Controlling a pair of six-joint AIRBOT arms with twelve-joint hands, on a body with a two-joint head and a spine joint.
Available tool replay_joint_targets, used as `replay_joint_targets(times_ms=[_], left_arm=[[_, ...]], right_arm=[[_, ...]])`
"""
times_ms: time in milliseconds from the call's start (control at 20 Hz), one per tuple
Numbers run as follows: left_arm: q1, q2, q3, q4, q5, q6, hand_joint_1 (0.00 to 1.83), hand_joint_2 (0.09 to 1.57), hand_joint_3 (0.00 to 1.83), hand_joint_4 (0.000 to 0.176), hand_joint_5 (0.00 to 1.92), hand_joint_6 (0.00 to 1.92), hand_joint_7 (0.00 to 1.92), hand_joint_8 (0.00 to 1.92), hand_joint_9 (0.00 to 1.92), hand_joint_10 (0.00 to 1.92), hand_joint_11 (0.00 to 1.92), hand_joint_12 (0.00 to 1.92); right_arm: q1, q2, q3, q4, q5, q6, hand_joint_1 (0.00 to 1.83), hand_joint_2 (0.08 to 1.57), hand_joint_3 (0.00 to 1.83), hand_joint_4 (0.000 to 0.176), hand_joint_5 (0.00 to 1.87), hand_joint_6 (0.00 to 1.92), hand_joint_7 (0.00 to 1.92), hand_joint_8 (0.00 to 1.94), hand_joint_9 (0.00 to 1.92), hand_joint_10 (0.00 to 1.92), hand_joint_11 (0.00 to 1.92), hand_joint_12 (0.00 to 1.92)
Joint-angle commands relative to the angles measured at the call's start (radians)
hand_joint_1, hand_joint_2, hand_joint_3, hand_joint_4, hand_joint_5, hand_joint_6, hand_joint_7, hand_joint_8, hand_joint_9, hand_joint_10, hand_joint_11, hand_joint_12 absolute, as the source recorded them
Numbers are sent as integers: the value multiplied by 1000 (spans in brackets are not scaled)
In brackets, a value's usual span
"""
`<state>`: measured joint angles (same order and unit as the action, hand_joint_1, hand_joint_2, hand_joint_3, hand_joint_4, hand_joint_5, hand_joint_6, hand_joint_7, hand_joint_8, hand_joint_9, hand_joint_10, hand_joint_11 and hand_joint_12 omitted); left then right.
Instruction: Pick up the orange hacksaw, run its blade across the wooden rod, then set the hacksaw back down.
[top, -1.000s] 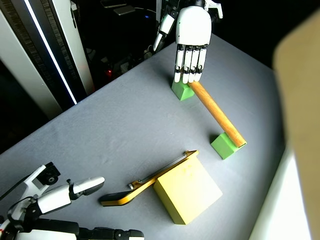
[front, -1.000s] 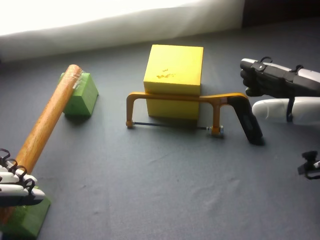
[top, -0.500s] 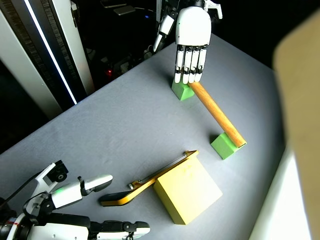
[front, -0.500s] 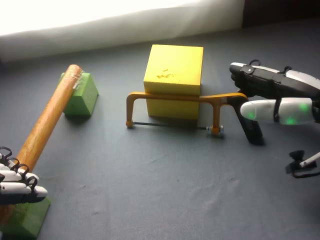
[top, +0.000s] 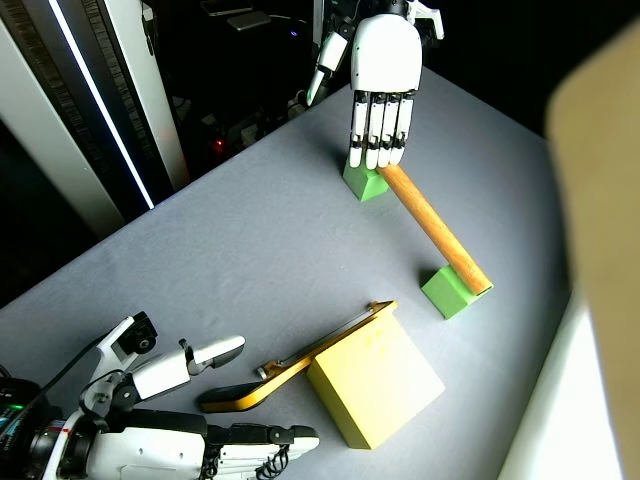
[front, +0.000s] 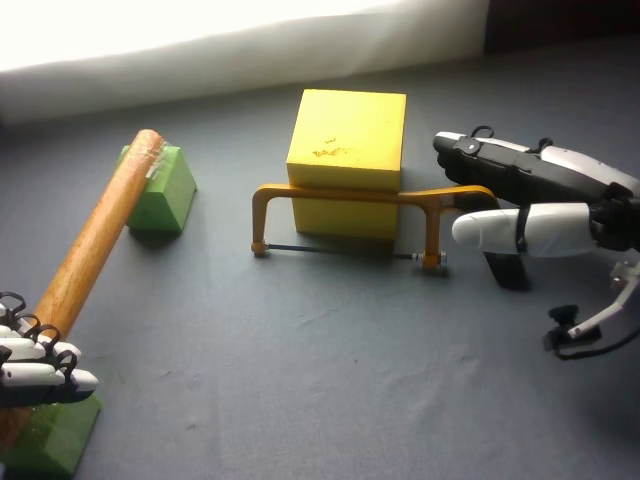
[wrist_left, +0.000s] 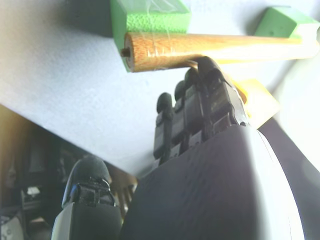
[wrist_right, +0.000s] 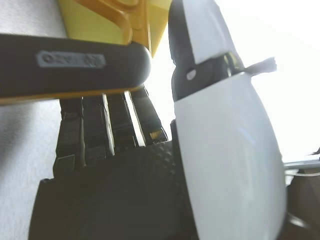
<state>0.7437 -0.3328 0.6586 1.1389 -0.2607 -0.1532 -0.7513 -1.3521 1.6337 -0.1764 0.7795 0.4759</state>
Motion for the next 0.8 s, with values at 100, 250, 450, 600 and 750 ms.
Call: replay_joint_targets(times_ms=[100, 250, 450, 600, 750], left_arm=[[-6, -6, -3, -13, 0, -2, 89, 1197, 1, 0, 170, 1, 116, 0, 147, 0, 0, 469], [-7, -7, -3, -13, 0, -2, 78, 1196, 1, 0, 170, 1, 123, 3, 144, 4, 0, 391], [-8, -7, -2, -13, -1, -2, 93, 1192, 1, 0, 177, 3, 151, 1, 173, 2, 0, 412], [-8, -7, 0, -13, -1, -2, 109, 1190, 0, 0, 193, 2, 161, 0, 187, 1, 0, 457], [-8, -7, 1, -13, -1, -2, 85, 1194, 2, 0, 192, 1, 163, 2, 185, 0, 0, 452]], right_arm=[[24, -1, 4, 35, 102, 2, 824, 1039, 4, 0, 73, 0, 101, 0, 132, 0, 0, 621], [41, -7, 4, 35, 86, -6, 845, 1031, 0, 0, 81, 2, 104, 1, 133, 1, 0, 595], [56, -10, 4, 44, 90, -19, 882, 1010, 0, 0, 104, 4, 119, 4, 154, 3, 0, 662], [66, -11, 4, 49, 85, -28, 871, 1017, 2, 0, 120, 6, 118, 0, 153, 1, 0, 659], [66, -15, 4, 57, 80, -36, 854, 1027, 4, 0, 119, 3, 111, 0, 143, 1, 0, 627]])
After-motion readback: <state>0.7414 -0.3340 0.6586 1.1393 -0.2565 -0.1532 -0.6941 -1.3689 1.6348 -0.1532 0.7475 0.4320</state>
